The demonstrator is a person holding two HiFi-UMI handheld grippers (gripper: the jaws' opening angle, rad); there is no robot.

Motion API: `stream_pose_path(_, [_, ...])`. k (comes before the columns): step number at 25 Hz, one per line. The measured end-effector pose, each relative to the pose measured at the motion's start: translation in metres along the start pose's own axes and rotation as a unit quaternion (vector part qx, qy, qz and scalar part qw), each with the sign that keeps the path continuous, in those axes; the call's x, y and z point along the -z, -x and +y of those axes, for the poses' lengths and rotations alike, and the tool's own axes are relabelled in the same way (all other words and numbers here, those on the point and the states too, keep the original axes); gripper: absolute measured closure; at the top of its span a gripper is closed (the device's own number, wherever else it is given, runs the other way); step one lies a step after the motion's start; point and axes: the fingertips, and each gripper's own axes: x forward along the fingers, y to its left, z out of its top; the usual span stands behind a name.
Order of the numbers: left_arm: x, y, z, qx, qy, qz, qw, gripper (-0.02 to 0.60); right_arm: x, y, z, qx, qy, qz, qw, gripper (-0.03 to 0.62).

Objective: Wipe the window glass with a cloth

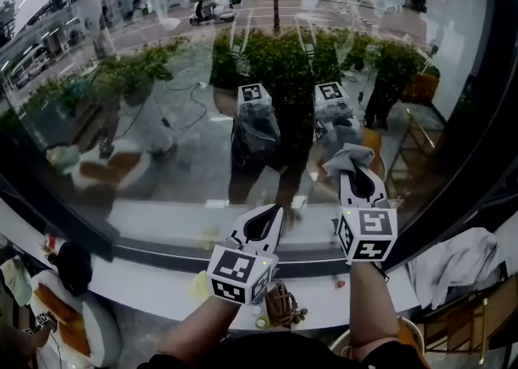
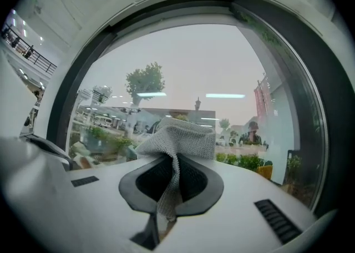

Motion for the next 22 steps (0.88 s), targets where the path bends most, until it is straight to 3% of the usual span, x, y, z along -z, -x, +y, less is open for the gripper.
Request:
stream_pose_path(8, [-0.023, 0.105, 0.125, -0.03, 0.013, -0.01, 0.9994, 0.574, -0.054, -0.04, 0.169, -0.039, 0.017, -0.003, 0.999, 0.554])
stream_pose_path(18, [-0.015, 0.19, 0.217, -0.078, 0.019, -0.005, 0.9968, 0.574, -0.07, -0.078, 0.321, -0.108, 0.034, 0.0, 0.994, 0.554])
stream_pose_path(22, [-0.017, 0.269, 0.29, -0.103, 0.021, -0.008, 0.9944, 0.574, -0.088, -0.09, 0.432, -0.132, 0.037, 0.0, 0.991, 0.554])
